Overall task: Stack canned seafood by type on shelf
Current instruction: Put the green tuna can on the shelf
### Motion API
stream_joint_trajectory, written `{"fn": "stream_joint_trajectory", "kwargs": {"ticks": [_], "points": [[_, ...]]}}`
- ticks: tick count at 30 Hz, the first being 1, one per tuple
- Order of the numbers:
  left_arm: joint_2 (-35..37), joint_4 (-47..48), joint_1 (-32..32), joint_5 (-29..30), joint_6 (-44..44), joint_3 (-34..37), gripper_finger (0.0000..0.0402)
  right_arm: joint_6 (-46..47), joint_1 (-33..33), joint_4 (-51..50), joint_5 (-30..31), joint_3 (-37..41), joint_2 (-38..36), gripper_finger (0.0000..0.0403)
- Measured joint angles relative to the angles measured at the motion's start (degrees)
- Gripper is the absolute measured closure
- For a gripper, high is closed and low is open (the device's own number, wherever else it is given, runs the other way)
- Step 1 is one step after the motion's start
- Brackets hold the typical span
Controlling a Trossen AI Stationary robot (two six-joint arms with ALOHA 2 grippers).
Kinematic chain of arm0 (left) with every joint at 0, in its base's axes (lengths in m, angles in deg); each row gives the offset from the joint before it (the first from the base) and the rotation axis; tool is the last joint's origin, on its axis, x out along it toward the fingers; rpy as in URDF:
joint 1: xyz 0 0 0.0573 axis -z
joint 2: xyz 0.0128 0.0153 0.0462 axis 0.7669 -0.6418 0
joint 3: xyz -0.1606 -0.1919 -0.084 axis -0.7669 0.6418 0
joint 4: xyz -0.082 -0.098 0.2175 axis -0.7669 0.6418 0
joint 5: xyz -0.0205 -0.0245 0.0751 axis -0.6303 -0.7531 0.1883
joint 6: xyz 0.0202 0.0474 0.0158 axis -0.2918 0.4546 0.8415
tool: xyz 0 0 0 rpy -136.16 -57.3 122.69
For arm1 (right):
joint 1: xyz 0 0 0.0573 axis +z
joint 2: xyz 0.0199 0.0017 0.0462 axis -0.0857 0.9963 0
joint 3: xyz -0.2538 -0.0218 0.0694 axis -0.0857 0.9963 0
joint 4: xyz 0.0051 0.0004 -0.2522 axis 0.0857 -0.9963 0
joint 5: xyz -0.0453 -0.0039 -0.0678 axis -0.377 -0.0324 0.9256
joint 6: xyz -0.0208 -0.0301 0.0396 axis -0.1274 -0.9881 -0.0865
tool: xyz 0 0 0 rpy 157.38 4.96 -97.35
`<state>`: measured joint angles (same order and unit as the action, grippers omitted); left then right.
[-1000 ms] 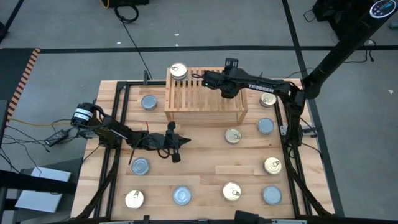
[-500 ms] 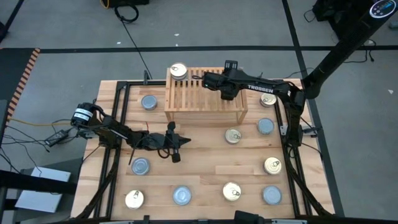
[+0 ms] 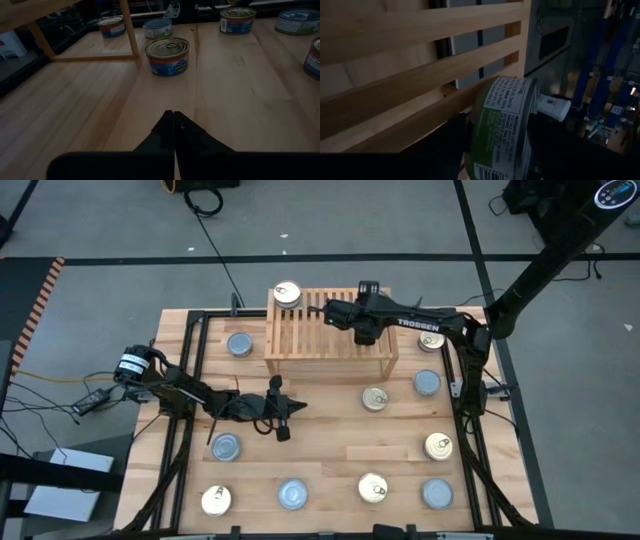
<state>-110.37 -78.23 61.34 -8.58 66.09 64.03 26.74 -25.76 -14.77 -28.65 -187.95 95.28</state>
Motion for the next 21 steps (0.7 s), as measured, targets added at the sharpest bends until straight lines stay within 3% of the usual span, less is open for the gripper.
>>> {"fn": "stream_joint_trajectory", "kwargs": {"ticks": [12,17,21], "points": [[0.0,0.04,0.0,-0.01,0.0,0.0,0.0401,1.47,0.16,-1.88,-2.84,-2.88,-0.98,0.015],[0.0,0.46,0.0,-0.02,0.0,0.0,0.0401,3.82,0.16,-4.4,-8.02,-7.04,-1.01,0.0145],[-0.02,0.72,0.0,-0.02,-0.02,0.0,0.0401,5.29,-0.18,-6.61,-12.39,-11.5,-1.01,0.0165]]}}
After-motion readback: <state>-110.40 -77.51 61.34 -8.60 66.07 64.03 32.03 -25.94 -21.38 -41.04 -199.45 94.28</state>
